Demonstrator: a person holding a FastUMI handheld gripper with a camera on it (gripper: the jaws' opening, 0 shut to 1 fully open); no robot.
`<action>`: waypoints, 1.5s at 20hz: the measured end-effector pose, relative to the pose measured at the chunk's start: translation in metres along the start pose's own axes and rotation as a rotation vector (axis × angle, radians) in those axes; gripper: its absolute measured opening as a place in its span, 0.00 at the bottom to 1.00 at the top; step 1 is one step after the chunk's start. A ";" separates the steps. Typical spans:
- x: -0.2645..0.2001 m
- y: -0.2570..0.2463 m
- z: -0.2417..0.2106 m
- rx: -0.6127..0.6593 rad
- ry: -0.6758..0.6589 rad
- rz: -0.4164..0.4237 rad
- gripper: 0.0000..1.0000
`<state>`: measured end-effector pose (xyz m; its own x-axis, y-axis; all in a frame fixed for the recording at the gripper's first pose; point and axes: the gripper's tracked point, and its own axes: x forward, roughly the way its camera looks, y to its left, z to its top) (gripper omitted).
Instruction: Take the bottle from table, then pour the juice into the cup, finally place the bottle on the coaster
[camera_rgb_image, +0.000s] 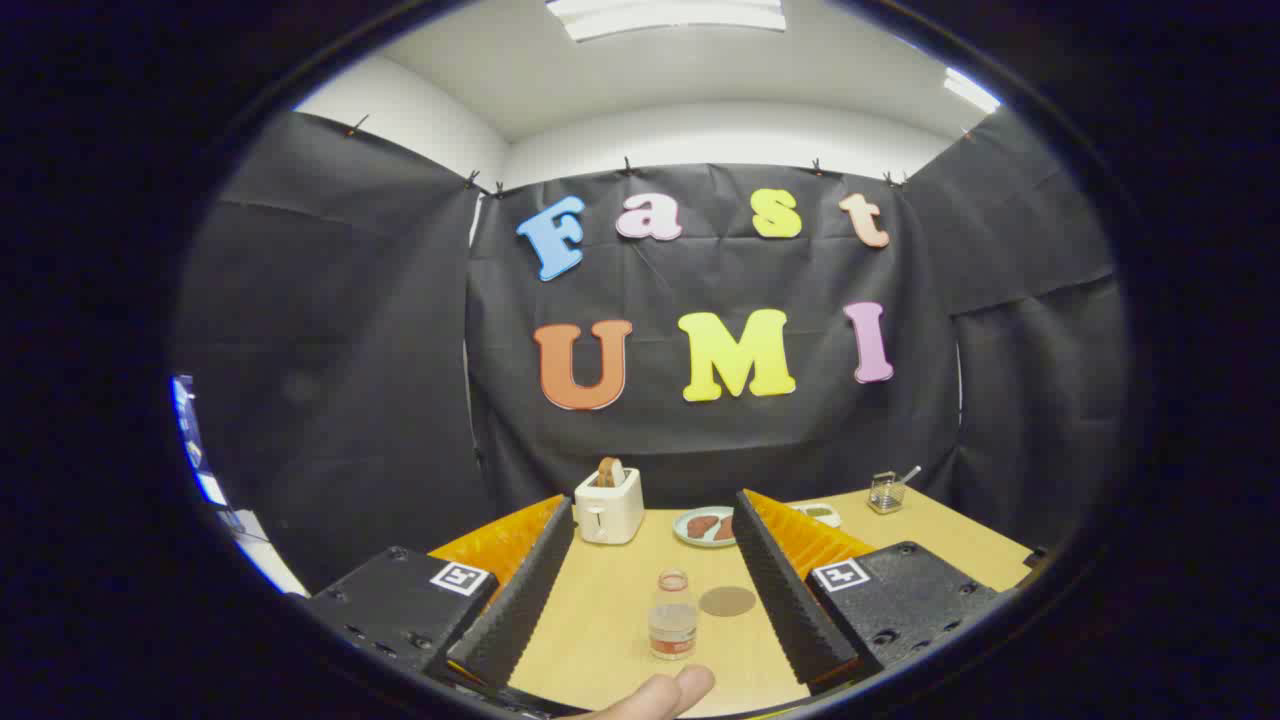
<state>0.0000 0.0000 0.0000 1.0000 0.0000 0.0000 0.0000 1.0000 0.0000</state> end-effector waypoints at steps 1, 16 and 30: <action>-0.003 0.001 0.001 -0.019 0.001 -0.001 1.00; 0.002 0.001 0.035 -0.038 -0.012 -0.032 1.00; 0.050 -0.009 -0.076 -0.024 0.085 -0.064 1.00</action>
<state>0.0504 -0.0094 -0.0761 0.9943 -0.0645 -0.0845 0.0625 0.9977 -0.0271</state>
